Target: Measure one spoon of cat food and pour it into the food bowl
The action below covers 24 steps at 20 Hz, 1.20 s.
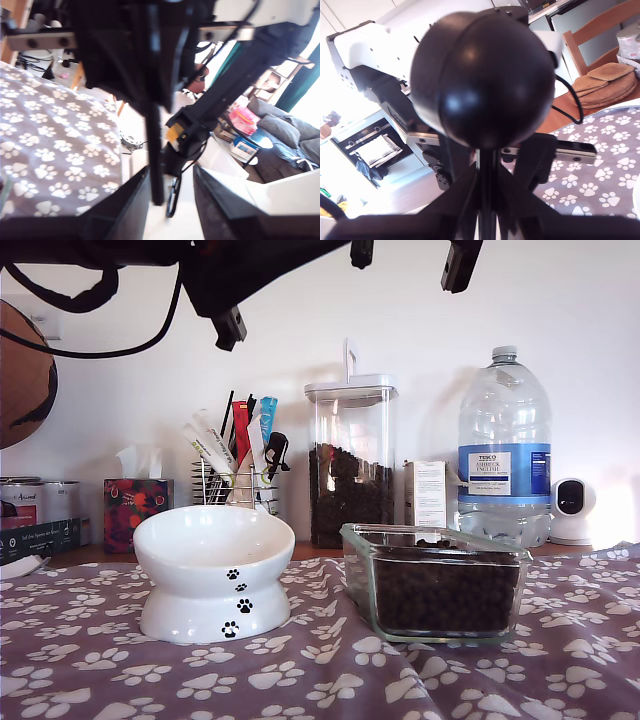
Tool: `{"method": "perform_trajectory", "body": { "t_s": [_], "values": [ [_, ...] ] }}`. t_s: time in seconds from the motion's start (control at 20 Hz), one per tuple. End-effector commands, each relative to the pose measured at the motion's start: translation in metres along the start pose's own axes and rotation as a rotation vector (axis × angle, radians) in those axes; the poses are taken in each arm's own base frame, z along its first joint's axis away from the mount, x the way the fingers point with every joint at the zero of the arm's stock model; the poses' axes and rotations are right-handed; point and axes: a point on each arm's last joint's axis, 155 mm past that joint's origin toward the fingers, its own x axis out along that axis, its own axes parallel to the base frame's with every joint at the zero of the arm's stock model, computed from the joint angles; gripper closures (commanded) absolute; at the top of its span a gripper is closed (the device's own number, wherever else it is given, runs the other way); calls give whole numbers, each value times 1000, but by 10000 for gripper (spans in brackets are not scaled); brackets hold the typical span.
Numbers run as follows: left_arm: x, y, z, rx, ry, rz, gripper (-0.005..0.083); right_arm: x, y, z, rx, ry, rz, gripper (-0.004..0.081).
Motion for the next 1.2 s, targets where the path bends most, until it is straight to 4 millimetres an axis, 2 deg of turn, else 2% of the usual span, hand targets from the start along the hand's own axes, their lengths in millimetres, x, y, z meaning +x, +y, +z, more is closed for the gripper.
{"method": "perform_trajectory", "body": {
  "t_s": [0.0,0.15,0.5,0.7,0.9,1.05,1.15],
  "values": [
    [3,4,-6,-22,9,-2,537,2,6,4,-26,-4,21,782],
    [7,0,-6,-22,12,-15,538,5,10,6,-45,-8,31,782],
    [11,-10,-2,-22,7,-53,544,19,31,-1,-69,16,109,782],
    [11,-13,-2,-26,10,-66,605,18,36,-3,-66,29,143,782],
    [11,-9,1,-13,-2,-43,802,18,36,-7,-43,39,141,782],
    [12,-2,4,-5,-16,-6,795,18,33,-9,-19,47,129,773],
    [12,1,5,-7,-20,7,795,18,30,-9,-13,44,112,690]
  ]
}}
